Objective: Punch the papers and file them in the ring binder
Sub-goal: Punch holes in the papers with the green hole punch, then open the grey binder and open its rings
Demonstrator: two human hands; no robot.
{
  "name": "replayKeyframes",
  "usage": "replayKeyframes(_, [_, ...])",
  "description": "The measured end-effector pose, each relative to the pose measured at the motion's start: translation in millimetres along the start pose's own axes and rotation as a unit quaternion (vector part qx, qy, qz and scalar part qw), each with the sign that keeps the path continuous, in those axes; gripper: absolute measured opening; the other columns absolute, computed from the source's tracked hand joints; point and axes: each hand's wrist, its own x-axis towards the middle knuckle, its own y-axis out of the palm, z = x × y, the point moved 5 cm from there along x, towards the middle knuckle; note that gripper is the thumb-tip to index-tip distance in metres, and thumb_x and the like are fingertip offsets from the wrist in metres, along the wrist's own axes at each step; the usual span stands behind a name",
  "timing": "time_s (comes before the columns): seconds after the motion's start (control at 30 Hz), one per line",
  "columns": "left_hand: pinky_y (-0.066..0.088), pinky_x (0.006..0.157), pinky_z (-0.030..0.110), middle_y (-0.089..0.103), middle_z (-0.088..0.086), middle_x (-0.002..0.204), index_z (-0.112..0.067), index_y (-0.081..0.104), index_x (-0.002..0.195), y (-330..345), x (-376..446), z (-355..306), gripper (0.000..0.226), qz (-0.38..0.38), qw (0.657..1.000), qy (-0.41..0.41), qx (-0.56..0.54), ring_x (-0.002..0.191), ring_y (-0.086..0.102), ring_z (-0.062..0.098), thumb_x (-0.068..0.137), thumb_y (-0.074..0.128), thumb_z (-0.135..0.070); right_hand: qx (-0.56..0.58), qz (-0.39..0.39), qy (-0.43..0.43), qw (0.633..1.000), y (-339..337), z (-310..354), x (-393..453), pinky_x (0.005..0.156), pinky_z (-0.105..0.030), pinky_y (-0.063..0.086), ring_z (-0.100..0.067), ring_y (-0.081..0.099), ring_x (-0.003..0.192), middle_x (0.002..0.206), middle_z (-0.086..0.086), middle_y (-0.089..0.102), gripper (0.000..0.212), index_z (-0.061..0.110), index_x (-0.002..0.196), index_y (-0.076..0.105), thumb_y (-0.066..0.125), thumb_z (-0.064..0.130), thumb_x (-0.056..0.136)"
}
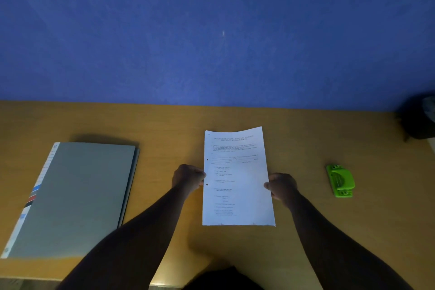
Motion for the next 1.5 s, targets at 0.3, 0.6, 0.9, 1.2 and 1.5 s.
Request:
replayKeyframes(0.3, [0.063, 0.071, 0.041, 0.075, -0.006, 0.068, -0.017, 0.077, 0.066, 4.8, 1.7, 6.9, 0.016, -0.008, 0.998, 0.017, 0.064, 0.067, 0.074, 0.015, 0.078, 0.066, -0.016, -0.11, -0.004, 0.014, 0.994, 2.7, -4.6, -0.1, 0.071, -0.028, 0.056, -0.017, 0.067, 0.072, 0.072, 0.0, 0.065, 0.018, 0.018, 0.069, 0.059, 0.062, 0.024, 0.085])
replayKeyframes(0.6, [0.061, 0.067, 0.029, 0.073, -0.011, 0.072, -0.024, 0.077, 0.074, -12.6, 5.2, 5.3, 0.015, -0.027, 0.991, 0.008, 0.129, 0.071, 0.07, 0.011, 0.077, 0.062, -0.028, -0.072, -0.028, 0.06, 0.995, 2.2, -12.5, -4.5, 0.05, -0.02, 0.037, -0.017, 0.063, 0.079, 0.085, 0.001, 0.062, 0.007, 0.016, 0.087, 0.06, 0.054, 0.019, 0.085])
replayKeyframes(0.9, [0.056, 0.071, 0.026, 0.073, -0.015, 0.096, -0.033, 0.075, 0.093, -76.4, 0.8, 22.1, 0.021, -0.124, 0.983, 0.022, 0.131, 0.087, 0.069, 0.014, 0.084, 0.056, -0.029, -0.055, -0.08, -0.028, 0.995, 19.0, 57.3, -25.4, 0.054, -0.022, 0.039, -0.016, 0.056, 0.066, 0.073, 0.0, 0.059, 0.02, 0.017, 0.07, 0.053, 0.047, 0.018, 0.088])
replayKeyframes(1.2, [0.051, 0.084, 0.029, 0.069, -0.005, 0.118, -0.03, 0.068, 0.112, -164.9, -11.4, 62.7, 0.026, -0.229, 0.965, 0.015, 0.123, 0.108, 0.065, 0.019, 0.088, 0.06, -0.026, 0.048, 0.045, -0.112, 0.992, 93.4, 141.2, -61.1, 0.078, -0.034, 0.054, -0.022, 0.067, 0.086, 0.086, -0.005, 0.07, 0.016, 0.012, 0.083, 0.065, 0.054, 0.025, 0.084])
replayKeyframes(1.5, [0.052, 0.091, 0.038, 0.063, 0.003, 0.128, -0.024, 0.064, 0.123, -248.9, -30.6, 130.2, 0.039, -0.318, 0.943, -0.02, 0.097, 0.117, 0.058, 0.023, 0.085, 0.069, -0.025, 0.069, 0.172, -0.152, 0.971, 184.9, 209.7, -107.8, 0.083, -0.042, 0.059, -0.025, 0.073, 0.087, 0.082, -0.003, 0.071, 0.009, 0.018, 0.085, 0.065, 0.064, 0.026, 0.088])
